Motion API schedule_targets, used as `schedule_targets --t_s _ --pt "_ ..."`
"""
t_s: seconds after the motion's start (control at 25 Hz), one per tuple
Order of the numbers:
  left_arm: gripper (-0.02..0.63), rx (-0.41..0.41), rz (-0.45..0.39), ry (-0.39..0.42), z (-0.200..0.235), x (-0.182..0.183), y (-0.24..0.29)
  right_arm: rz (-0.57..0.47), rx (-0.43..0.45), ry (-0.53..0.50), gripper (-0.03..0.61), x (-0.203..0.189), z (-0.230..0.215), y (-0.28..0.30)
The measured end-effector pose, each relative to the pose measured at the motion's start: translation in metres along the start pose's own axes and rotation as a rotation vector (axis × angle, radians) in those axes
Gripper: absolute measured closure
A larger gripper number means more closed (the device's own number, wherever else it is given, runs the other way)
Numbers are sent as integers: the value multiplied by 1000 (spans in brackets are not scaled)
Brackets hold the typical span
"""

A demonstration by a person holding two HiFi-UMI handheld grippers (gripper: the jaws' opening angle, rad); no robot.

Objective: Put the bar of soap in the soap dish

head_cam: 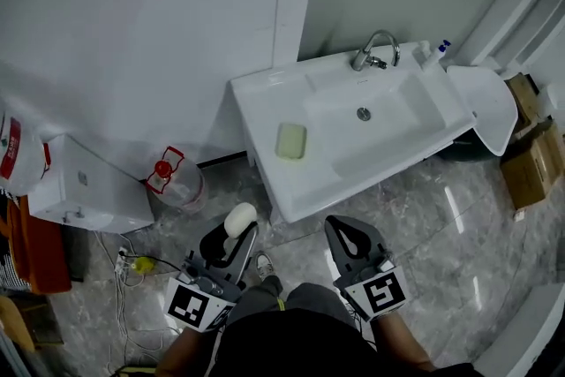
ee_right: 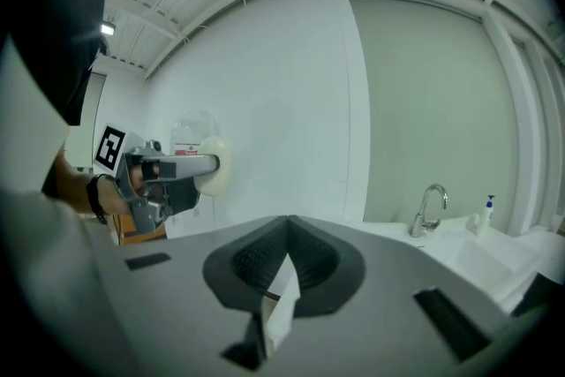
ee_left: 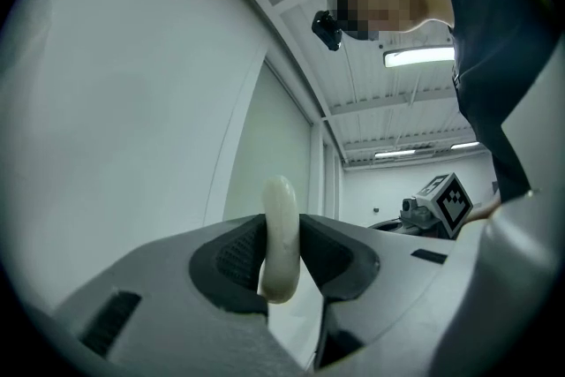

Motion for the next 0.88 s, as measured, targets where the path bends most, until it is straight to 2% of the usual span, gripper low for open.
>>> schedule_targets --t_s 0.16,0.48,0.72,0.88 --pt "505 -11 26 -44 11 -11 22 20 -24 12 567 0 -17 10" --pt "505 -36 50 -57 9 -22 72 11 -52 15 566 1 -68 14" --pt "505 -1 46 -32 -5 -20 111 -21 7 -19 567 5 -114 18" --pt "505 -12 12 8 -16 -9 143 -55 41 -37 566 13 -146 27"
Point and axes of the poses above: the fingertips, and each gripper's own axes: y forward along the fingers, z to its left, x out of its top, the point moved 6 cm from there along -y, backward along the fingers, and after that the axes turned 13 degrees about x, right-handed, at the moved point
